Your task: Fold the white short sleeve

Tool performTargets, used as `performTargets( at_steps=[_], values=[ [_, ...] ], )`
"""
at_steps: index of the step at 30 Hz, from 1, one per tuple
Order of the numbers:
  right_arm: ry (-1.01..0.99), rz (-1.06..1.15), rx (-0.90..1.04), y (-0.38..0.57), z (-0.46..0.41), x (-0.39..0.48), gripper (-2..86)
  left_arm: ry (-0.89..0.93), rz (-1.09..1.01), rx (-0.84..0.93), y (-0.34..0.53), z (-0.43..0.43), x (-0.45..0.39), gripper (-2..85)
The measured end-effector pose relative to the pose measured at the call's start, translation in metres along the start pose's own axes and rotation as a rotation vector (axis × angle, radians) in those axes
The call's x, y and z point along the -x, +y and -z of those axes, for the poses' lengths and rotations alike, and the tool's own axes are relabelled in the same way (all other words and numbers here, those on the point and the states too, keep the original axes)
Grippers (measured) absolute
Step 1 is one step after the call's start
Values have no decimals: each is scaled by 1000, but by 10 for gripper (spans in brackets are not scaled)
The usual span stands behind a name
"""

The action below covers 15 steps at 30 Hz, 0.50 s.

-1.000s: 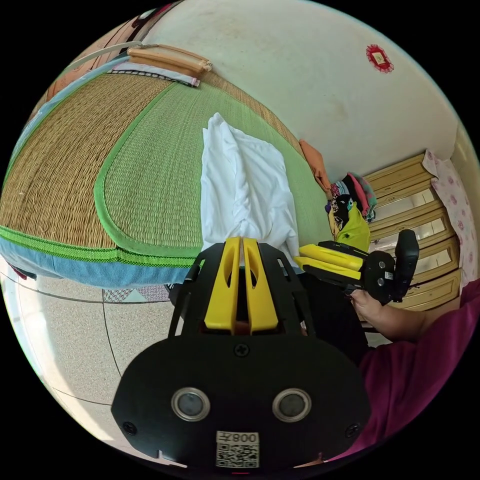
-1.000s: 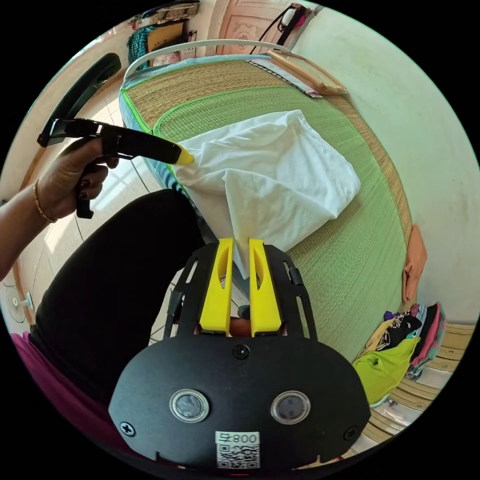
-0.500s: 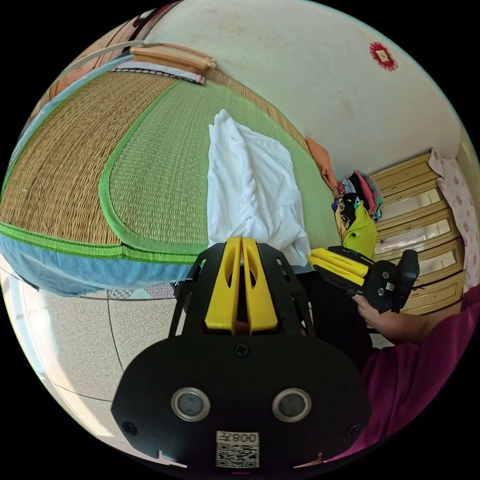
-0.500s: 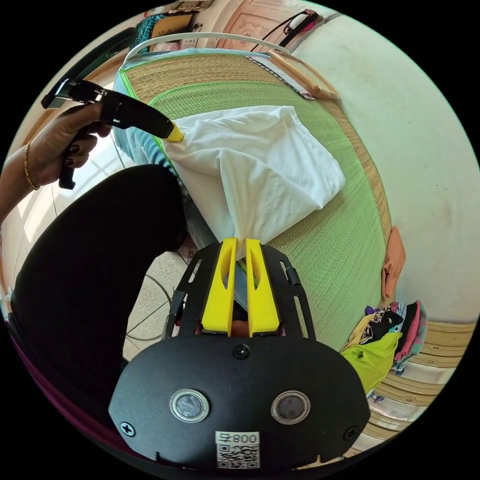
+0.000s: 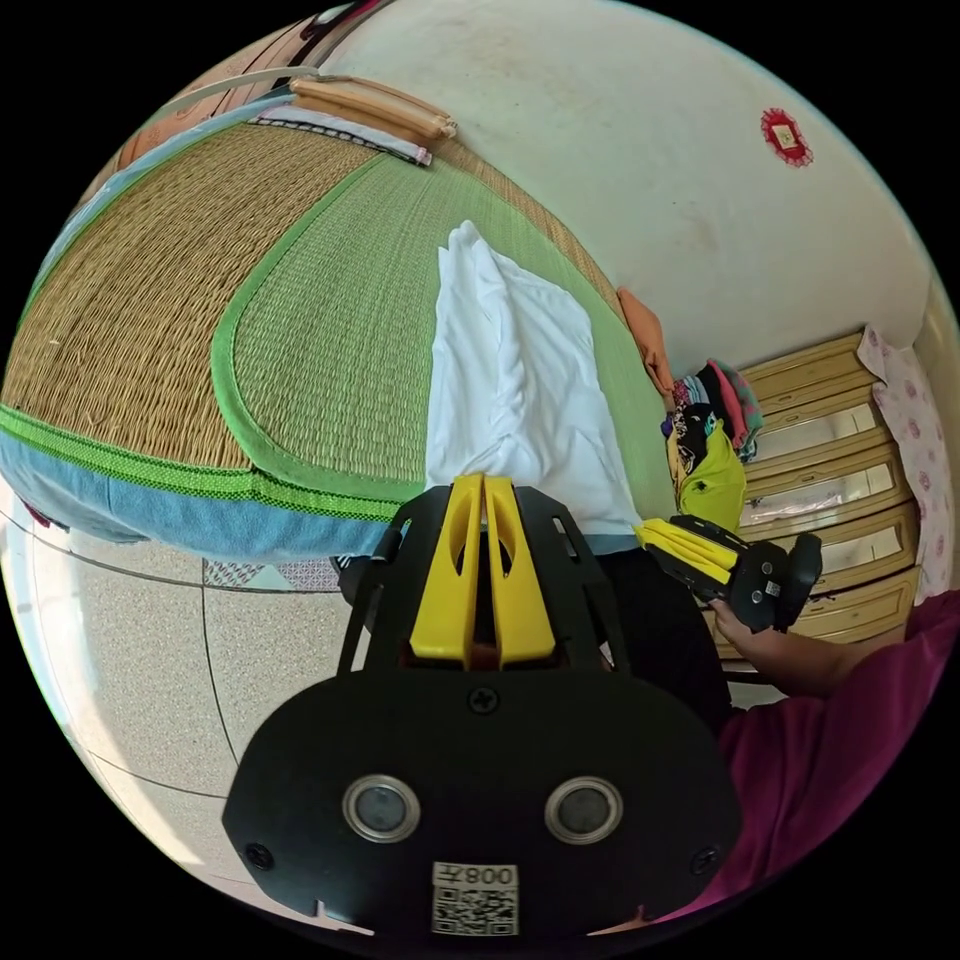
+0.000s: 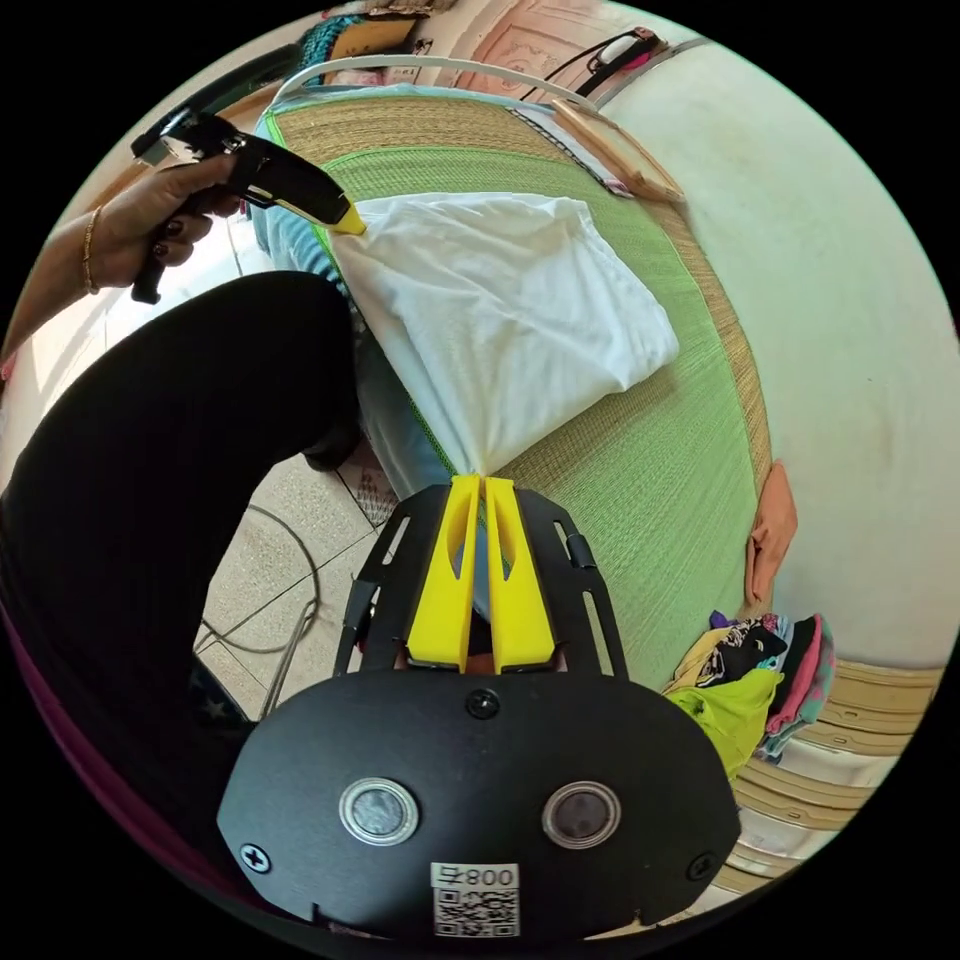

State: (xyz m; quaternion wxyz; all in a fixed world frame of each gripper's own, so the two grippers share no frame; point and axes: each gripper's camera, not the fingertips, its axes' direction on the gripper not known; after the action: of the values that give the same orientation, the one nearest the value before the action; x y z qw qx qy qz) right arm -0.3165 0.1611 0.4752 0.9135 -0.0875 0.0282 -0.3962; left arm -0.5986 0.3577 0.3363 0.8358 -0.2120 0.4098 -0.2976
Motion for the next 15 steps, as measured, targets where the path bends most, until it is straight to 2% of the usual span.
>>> performTargets(
  at_steps=[8, 15],
  values=[
    [2, 67, 17, 6, -16, -2, -3, 7, 9, -39, 3, 1, -13, 7],
    [-4, 72, 7, 17, -16, -24, -3, 12, -101, -72, -11, -3, -39, 28]
  ],
)
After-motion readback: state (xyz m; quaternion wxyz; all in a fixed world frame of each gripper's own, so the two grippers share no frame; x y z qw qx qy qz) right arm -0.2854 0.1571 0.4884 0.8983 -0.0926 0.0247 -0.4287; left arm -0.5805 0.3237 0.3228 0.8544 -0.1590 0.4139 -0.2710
